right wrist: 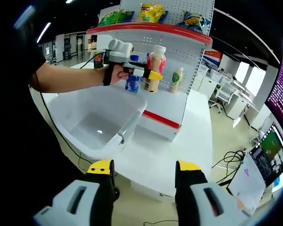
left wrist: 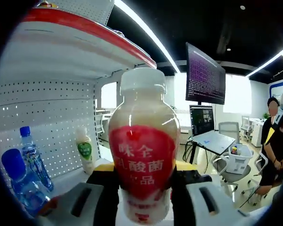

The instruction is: Place the items from the shopping basket onto the snack and drink counter

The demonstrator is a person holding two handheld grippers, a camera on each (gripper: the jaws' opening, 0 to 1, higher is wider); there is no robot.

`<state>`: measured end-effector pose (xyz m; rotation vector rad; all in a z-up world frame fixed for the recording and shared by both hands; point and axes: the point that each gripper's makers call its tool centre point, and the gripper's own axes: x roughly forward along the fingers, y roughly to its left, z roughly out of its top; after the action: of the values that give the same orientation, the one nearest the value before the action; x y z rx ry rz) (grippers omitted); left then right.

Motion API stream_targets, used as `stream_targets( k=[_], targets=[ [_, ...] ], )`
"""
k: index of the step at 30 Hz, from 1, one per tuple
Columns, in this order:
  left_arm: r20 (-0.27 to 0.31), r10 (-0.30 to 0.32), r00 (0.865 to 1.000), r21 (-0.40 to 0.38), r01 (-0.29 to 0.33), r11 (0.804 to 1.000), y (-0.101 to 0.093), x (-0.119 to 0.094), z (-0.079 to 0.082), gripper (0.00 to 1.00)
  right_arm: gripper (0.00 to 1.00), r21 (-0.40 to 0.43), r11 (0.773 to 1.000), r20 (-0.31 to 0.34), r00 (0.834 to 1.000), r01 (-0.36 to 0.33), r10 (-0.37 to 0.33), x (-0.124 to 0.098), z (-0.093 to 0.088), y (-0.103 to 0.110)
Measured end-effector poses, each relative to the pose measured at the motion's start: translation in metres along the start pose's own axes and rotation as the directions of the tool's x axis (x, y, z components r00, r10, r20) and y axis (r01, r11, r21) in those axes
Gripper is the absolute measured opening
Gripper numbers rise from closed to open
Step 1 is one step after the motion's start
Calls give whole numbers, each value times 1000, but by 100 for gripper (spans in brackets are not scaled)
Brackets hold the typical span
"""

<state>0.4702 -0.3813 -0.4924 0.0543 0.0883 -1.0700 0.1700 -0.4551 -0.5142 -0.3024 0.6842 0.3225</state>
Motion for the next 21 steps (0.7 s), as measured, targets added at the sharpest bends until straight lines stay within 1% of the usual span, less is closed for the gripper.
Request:
stream_targets(
  k=[2,5,7,8,9,10,11,13,18,21],
  targets=[
    [-7,-1,1000,-13,1,1000,2,4,-3,43,50,1,1000,-6,1000,-5,5,-2,-4,1],
    [-11,6,1000,3,-6,1000,6,9,-8,43,50,1,1000,-22,1000,-1,1,-3,-9,0],
    [-8,-5,1000,-25,5,1000,8,13,-10,43,50,5,1000,-28,1000,2,-2,-4,-10,-1],
    [-8,-6,1000,-24,5,1000,10,15,-12,43,50,5,1000,-29,1000,2,-2,-5,-10,-2],
    [-8,1,1000,-18,-1,1000,11,17,-13,43,50,6,1000,-35,999,4,-4,-6,-11,-2],
    [-10,15,1000,8,-14,1000,13,20,-15,43,50,7,1000,-40,999,7,-6,-6,-12,-2],
    [-18,10,1000,13,-10,1000,13,23,-18,43,49,5,1000,-43,999,14,-14,-7,-13,-4],
    [-15,12,1000,15,-12,1000,15,27,-22,43,48,8,1000,-42,999,25,-25,-10,-14,-8],
    [-25,30,999,-4,-30,1000,22,39,-30,43,48,19,999,-59,997,42,-41,-15,-19,-16],
    [-29,30,999,-18,-31,999,25,44,-33,43,48,28,999,-62,997,47,-45,-16,-20,-19]
  ],
)
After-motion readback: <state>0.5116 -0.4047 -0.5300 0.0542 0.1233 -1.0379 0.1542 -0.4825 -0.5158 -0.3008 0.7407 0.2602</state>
